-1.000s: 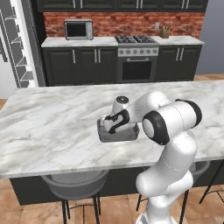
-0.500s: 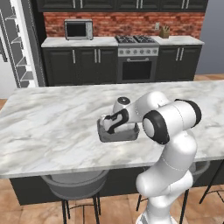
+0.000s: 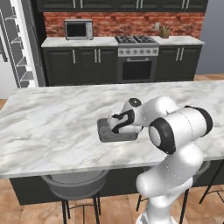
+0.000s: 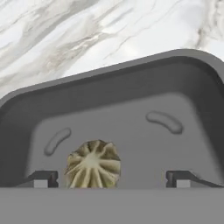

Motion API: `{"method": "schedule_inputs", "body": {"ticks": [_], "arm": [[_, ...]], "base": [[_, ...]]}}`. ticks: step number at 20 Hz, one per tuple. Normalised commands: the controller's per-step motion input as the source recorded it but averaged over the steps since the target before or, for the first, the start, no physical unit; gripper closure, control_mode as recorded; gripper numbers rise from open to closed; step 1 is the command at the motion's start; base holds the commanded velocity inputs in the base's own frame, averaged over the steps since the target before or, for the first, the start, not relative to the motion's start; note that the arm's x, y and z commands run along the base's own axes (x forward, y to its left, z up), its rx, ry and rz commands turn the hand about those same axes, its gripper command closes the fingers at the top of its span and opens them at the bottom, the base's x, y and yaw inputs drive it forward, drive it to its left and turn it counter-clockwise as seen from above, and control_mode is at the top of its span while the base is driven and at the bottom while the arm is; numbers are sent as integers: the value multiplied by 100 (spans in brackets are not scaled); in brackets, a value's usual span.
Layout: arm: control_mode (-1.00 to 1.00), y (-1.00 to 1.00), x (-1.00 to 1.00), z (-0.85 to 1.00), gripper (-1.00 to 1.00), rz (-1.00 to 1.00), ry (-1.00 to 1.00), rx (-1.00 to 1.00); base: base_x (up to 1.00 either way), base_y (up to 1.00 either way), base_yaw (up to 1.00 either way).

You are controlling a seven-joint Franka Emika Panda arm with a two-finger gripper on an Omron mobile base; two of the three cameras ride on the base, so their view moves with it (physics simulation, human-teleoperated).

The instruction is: Place two dumplings into each of the tupperware containers and then place the containers in the fridge.

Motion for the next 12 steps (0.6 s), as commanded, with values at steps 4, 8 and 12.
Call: {"method": "schedule_inputs", "body": {"ticks": [4,8,12], "arm": [[-100,-92,-88,74,-100,-17,0,0],[-100,-76,-69,100,-100,-9,0,0],[-100,-86,-70,94,-100,-11,1,0]], "base": [[0,0,0],[0,0,0],[0,0,0]]}}
